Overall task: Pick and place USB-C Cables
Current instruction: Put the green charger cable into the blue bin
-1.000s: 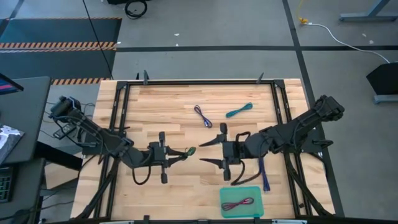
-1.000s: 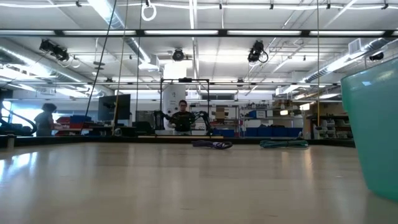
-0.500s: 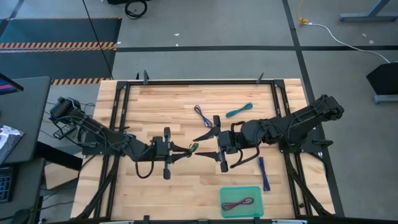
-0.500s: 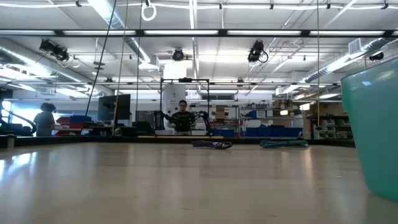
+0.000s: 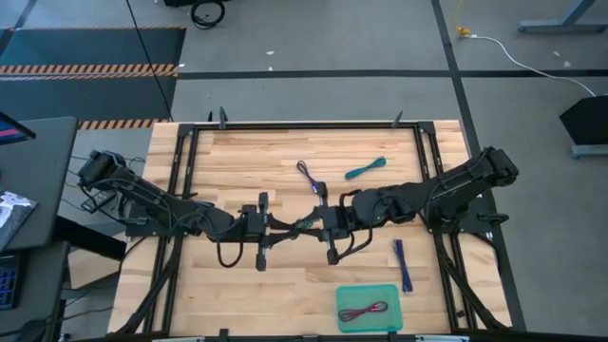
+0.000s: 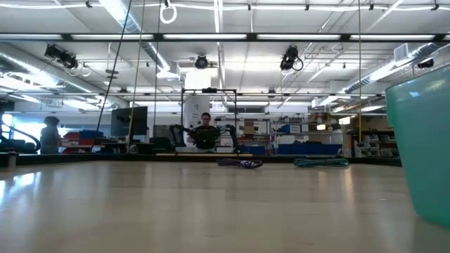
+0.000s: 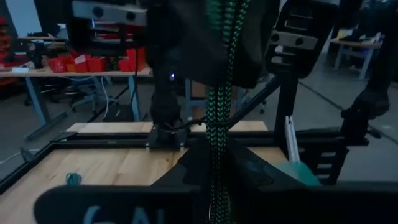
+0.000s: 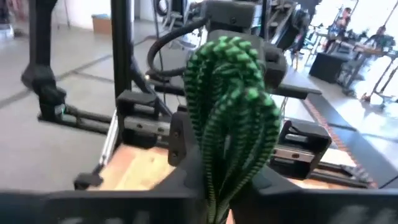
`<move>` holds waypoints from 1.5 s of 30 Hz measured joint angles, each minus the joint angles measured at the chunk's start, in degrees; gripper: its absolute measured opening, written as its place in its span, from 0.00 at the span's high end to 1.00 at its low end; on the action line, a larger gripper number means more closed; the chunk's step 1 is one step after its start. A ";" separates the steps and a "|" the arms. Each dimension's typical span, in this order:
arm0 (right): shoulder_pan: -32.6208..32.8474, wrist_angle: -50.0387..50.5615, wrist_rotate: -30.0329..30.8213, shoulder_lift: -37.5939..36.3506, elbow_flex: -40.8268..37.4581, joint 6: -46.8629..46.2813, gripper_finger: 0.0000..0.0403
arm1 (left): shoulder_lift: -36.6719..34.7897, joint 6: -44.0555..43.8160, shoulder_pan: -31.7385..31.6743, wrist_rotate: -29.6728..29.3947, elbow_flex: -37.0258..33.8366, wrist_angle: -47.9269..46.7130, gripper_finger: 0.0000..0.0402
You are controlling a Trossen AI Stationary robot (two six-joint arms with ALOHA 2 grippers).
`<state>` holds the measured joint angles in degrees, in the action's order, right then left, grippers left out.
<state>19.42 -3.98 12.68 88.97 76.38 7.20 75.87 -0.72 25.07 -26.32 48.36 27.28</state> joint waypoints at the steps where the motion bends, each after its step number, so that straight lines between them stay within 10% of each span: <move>1: 0.27 0.16 0.62 0.00 0.00 0.98 0.93 | -0.02 0.14 0.30 -0.44 0.00 -0.21 0.87; 12: 2.77 11.75 5.24 -7.14 0.04 0.39 0.94 | -0.98 -0.57 4.74 -17.60 0.07 -16.93 0.61; 21: 2.21 43.07 -21.92 -7.22 0.04 -22.77 0.94 | -1.37 -10.19 6.06 -19.08 0.04 -28.63 0.49; 28: 6.94 45.96 -35.06 1.53 0.04 -32.22 0.94 | -1.37 -11.12 6.05 -19.09 0.04 -29.74 0.48; 45: 11.80 42.18 -44.23 20.49 0.04 -38.27 0.94 | -1.37 -12.23 6.41 -18.89 0.04 -31.00 0.48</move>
<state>31.22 38.21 -31.54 109.46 76.42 -31.07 74.50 -12.95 31.48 -45.21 48.40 -3.72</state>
